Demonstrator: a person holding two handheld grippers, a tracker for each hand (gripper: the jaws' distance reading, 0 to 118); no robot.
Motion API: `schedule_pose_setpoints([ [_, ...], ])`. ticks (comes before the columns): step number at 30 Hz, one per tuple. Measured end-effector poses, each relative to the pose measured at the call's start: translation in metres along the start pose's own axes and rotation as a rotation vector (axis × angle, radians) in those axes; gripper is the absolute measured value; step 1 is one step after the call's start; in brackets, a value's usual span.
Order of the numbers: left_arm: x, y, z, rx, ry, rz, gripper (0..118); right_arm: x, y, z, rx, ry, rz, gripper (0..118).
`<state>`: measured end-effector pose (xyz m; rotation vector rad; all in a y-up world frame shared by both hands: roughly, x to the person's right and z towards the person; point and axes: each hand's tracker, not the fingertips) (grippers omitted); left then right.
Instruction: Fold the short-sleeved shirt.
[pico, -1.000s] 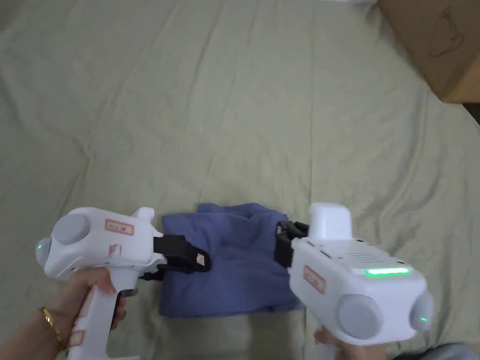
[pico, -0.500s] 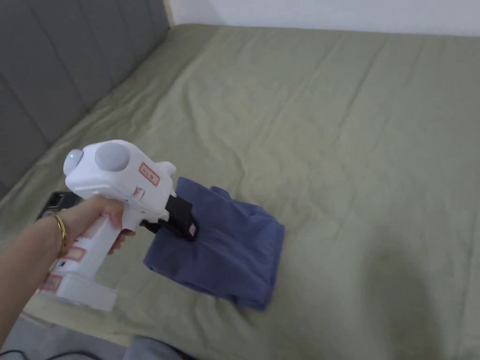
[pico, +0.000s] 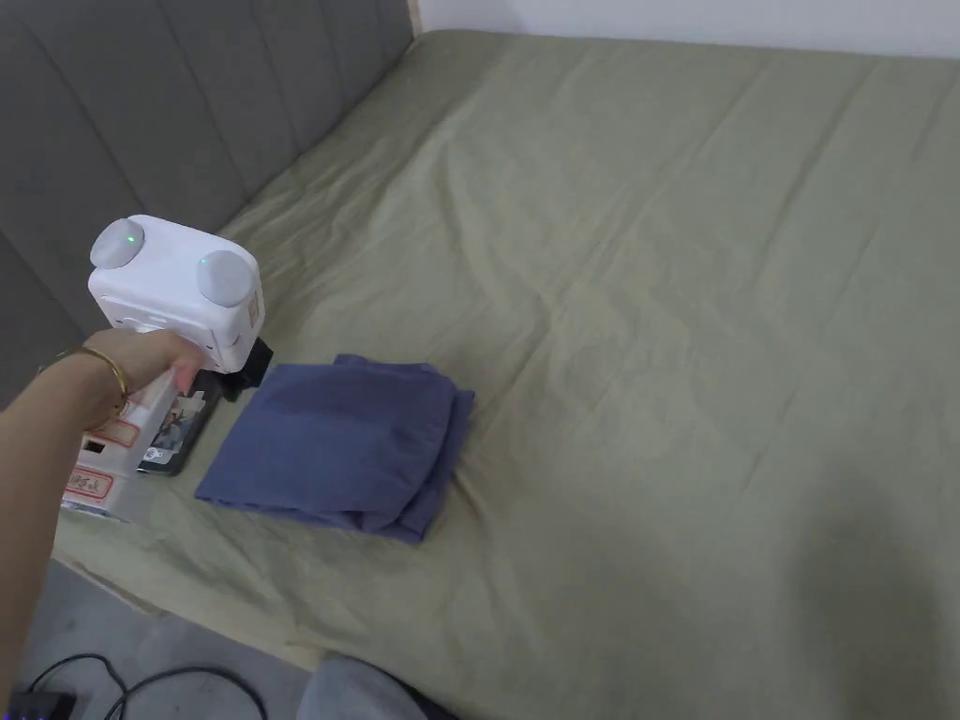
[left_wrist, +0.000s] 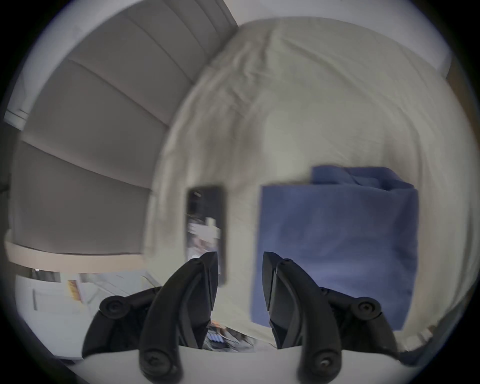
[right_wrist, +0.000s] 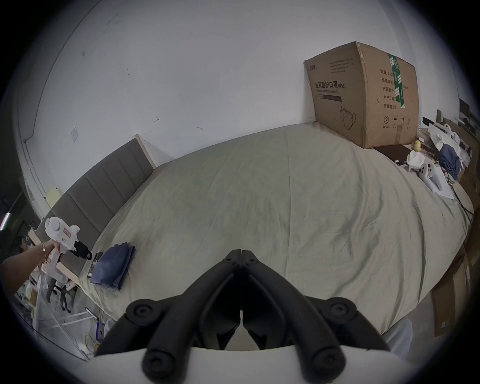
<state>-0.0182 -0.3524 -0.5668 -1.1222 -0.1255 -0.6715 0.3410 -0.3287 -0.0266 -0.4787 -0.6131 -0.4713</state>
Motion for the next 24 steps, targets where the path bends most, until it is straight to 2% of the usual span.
schedule_pose_setpoints([
  [2,0.001,-0.001,0.018,0.091,0.018,0.05,29,0.002,0.003,0.003,0.005,-0.003,0.002,0],
  [4,0.001,-0.005,0.05,0.263,-0.04,0.143,9,0.007,0.009,0.007,0.021,-0.008,0.014,0],
  [6,0.009,-0.009,0.085,0.418,-0.075,0.204,3,0.013,0.017,0.012,0.056,-0.013,0.028,0],
  [11,0.054,-0.026,0.179,0.816,-0.164,0.195,0,0.025,0.054,0.028,0.178,-0.047,0.099,0],
  [14,0.084,-0.047,0.228,1.066,-0.31,0.262,0,0.03,0.078,0.04,0.281,-0.054,0.165,0],
  [18,0.136,-0.068,0.267,1.2,-0.413,0.289,0,0.034,0.106,0.053,0.403,-0.096,0.191,0],
  [20,0.161,-0.077,0.275,1.223,-0.48,0.282,0,0.034,0.113,0.057,0.444,-0.106,0.201,0],
  [24,0.204,-0.097,0.271,1.221,-0.523,0.235,0,0.021,0.114,0.066,0.471,-0.129,0.226,0],
])
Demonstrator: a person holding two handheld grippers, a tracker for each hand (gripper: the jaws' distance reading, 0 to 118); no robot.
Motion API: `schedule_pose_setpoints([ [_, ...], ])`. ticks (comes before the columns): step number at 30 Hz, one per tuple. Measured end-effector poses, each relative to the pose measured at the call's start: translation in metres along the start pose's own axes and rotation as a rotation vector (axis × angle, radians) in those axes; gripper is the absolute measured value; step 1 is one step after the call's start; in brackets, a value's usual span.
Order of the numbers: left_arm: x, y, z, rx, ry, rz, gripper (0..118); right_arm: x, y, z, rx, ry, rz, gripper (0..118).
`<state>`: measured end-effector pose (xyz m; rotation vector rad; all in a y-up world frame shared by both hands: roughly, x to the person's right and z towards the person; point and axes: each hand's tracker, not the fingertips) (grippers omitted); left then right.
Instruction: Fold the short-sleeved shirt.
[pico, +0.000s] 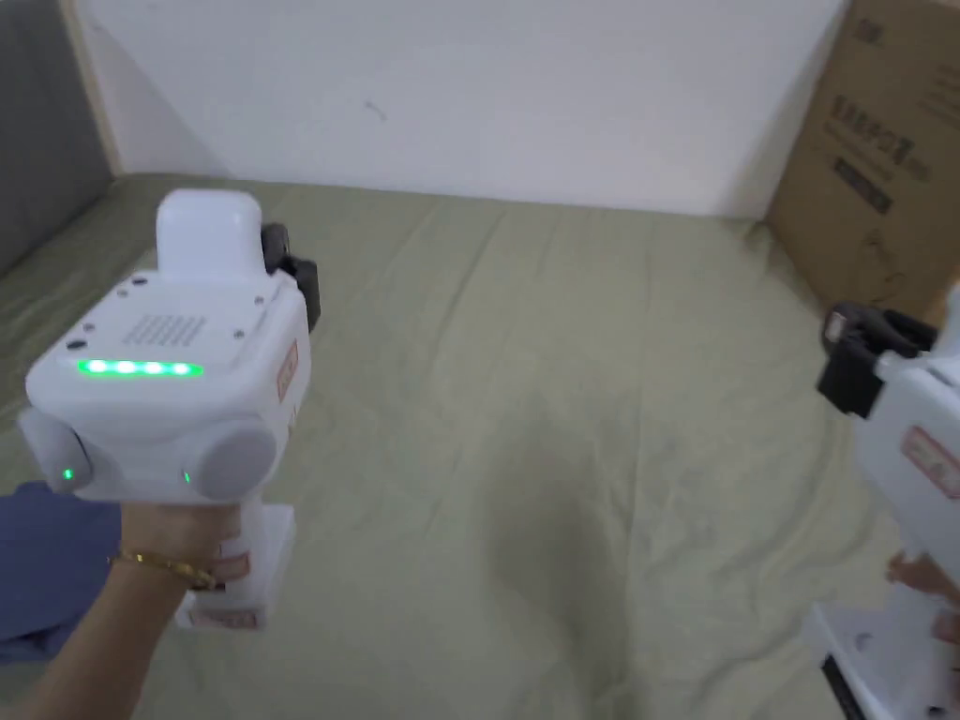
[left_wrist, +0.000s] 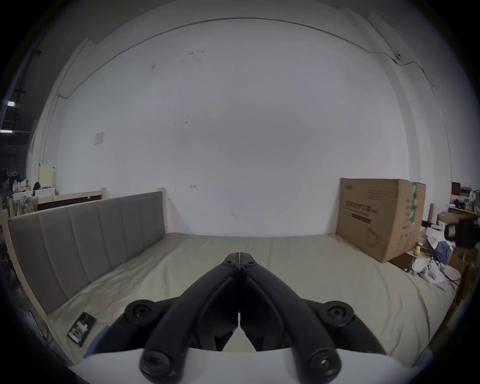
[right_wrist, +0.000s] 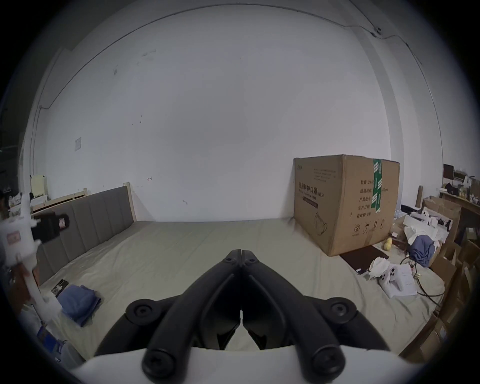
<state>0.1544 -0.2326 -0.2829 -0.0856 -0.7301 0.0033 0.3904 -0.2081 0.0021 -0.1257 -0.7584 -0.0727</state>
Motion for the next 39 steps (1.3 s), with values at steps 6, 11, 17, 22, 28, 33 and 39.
schedule_pose_setpoints([
  [6,0.027,-0.044,0.02,-0.032,-0.058,-0.019,0,-0.012,-0.027,0.006,-0.001,-0.007,0.061,0],
  [11,0.028,-0.07,0.03,-0.075,-0.055,-0.026,0,-0.022,-0.06,0.011,-0.056,0.009,0.05,0],
  [17,0.021,-0.085,0.036,-0.125,-0.043,-0.02,0,-0.025,-0.086,0.015,-0.124,0.026,0.034,0],
  [22,0.017,-0.084,0.038,-0.143,-0.052,-0.008,31,-0.024,-0.093,0.012,-0.162,-0.004,0.02,0],
  [28,0.018,-0.085,0.039,-0.126,-0.031,-0.024,111,-0.022,-0.094,0.011,-0.153,-0.018,0.005,107],
  [33,0.016,-0.084,0.038,-0.131,-0.028,-0.02,116,-0.022,-0.094,0.011,-0.142,-0.042,0.038,117],
  [39,0.016,-0.084,0.04,-0.128,-0.025,-0.029,116,-0.021,-0.092,0.011,-0.139,-0.037,0.007,117],
])
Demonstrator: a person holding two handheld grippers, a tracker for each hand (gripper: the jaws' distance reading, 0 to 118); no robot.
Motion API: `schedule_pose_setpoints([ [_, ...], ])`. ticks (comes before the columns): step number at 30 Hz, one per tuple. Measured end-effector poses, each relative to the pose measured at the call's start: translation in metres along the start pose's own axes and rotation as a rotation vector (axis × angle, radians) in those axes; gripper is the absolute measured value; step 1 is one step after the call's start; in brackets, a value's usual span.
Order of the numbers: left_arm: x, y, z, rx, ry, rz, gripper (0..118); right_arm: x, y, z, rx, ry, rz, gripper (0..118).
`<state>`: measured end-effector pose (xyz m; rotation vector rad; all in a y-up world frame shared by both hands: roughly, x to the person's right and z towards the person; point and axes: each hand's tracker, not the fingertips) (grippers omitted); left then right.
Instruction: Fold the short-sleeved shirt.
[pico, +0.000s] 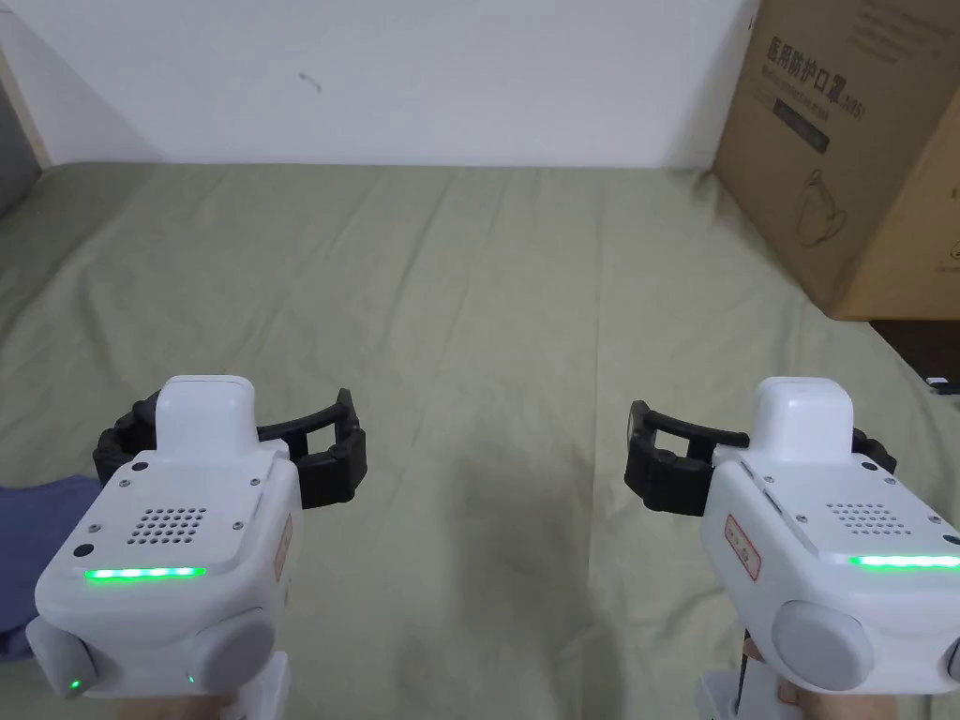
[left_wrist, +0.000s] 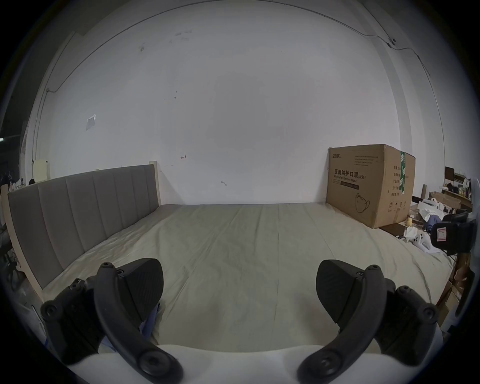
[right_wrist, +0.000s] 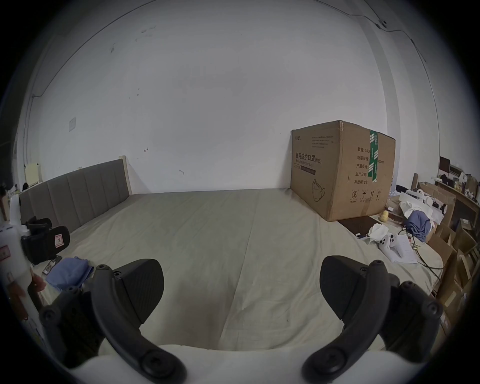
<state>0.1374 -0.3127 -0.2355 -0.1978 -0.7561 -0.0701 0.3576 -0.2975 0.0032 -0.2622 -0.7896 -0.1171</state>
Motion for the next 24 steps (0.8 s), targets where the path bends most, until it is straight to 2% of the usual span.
schedule_pose_setpoints([
  [24,0.0072,-0.003,-0.0017,-0.01,-0.012,-0.014,116,0.0016,-0.002,0.0031,-0.002,0.003,-0.007,117],
])
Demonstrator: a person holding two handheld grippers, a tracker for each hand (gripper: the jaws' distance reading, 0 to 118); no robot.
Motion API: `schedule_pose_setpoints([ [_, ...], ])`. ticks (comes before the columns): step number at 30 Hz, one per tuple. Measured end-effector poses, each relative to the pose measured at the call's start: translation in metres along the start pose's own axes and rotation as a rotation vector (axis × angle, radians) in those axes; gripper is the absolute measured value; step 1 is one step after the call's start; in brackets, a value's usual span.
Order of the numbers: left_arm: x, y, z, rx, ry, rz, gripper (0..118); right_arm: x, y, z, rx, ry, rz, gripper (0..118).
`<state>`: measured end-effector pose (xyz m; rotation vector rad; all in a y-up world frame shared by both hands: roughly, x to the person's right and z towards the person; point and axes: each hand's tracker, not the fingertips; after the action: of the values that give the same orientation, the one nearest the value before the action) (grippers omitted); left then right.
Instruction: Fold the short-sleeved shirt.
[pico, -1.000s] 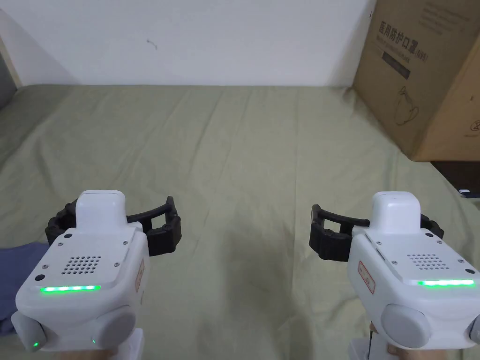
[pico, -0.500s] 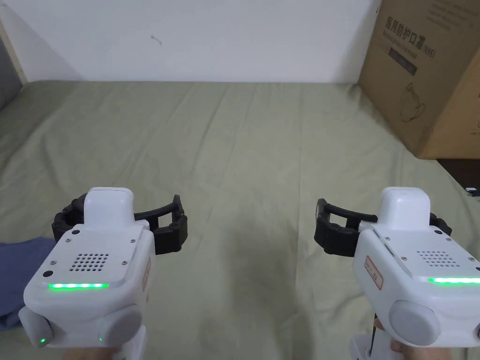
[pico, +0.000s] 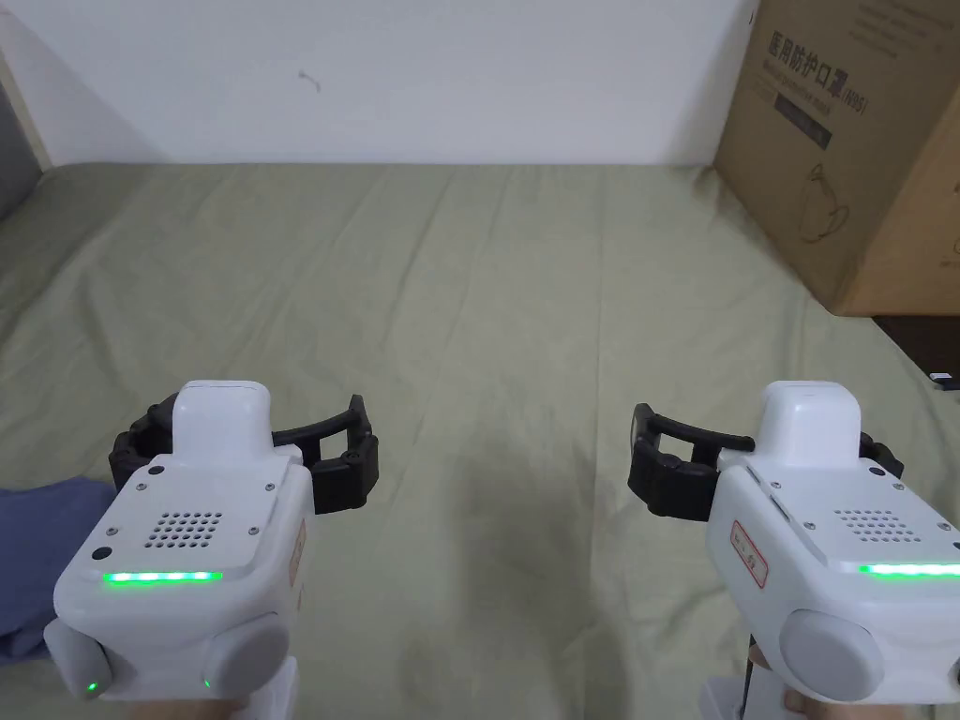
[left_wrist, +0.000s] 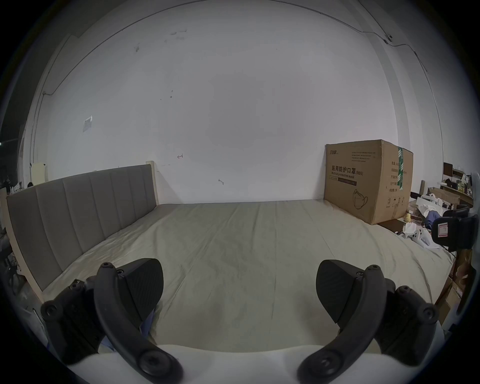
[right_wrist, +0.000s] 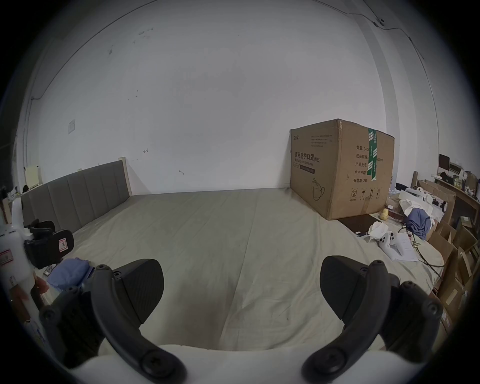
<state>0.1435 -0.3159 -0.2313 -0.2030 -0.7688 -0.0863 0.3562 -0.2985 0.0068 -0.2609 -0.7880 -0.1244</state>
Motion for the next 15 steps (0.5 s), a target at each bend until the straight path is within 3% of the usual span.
schedule_pose_setpoints([
  [15,0.0004,0.0001,-0.0009,-0.001,0.002,0.002,116,-0.0016,0.0022,0.0007,0.004,0.004,0.002,117],
])
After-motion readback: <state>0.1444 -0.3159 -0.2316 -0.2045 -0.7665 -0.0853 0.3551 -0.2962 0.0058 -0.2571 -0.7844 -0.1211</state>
